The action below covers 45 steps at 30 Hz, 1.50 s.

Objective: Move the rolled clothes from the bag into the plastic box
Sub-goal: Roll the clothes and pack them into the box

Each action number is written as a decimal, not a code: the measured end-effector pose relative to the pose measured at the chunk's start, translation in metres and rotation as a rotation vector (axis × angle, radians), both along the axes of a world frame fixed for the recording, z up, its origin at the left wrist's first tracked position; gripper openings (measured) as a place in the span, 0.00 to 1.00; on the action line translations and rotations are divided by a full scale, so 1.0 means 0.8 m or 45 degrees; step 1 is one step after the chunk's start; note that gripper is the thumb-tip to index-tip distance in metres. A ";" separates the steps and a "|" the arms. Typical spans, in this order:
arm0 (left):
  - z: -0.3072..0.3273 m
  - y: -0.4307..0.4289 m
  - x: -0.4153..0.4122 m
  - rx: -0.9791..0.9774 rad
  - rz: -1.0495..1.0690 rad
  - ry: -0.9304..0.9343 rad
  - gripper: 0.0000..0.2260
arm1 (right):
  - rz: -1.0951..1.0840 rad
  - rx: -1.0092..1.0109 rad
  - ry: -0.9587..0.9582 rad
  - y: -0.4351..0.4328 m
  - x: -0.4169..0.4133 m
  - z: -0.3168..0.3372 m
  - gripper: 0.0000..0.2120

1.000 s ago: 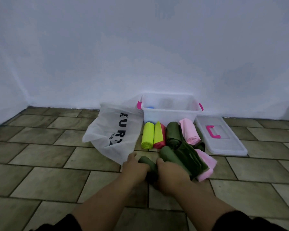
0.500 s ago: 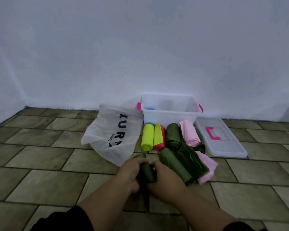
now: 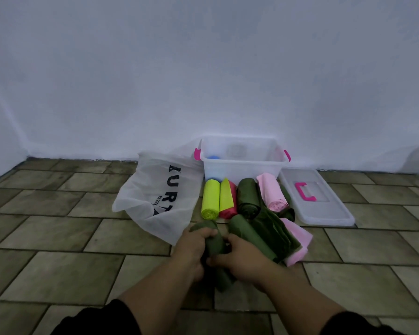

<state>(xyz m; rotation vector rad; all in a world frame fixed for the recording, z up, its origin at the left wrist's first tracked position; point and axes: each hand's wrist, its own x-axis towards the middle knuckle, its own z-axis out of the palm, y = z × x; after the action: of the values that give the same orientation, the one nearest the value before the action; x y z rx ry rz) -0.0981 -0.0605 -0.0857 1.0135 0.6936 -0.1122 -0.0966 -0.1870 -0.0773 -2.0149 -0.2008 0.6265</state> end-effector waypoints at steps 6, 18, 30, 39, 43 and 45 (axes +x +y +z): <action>0.008 0.022 0.009 1.031 -0.407 -0.233 0.23 | 0.098 -0.448 -0.621 -0.007 0.004 -0.007 0.15; -0.005 0.045 0.021 1.705 -0.946 -0.457 0.08 | 0.191 -0.550 -0.821 -0.018 0.015 -0.018 0.16; -0.042 0.006 0.019 1.640 -0.368 -0.464 0.10 | 0.203 -0.586 -1.320 -0.014 0.012 -0.016 0.11; -0.044 0.006 0.022 1.633 -0.355 -0.523 0.18 | 0.427 -0.774 -1.039 -0.006 0.010 -0.016 0.21; -0.031 0.011 0.010 2.012 -0.491 -0.752 0.11 | 0.454 -0.837 -0.997 -0.005 0.009 -0.016 0.20; -0.025 0.019 -0.002 1.962 -0.699 -0.870 0.15 | 0.450 -0.829 -0.982 -0.005 0.008 -0.019 0.23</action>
<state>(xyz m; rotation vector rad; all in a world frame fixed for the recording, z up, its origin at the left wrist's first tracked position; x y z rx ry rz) -0.0994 -0.0451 -0.1055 2.5298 -0.3125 0.3538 -0.0903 -0.1910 -0.0925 -2.8136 -0.9235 0.0752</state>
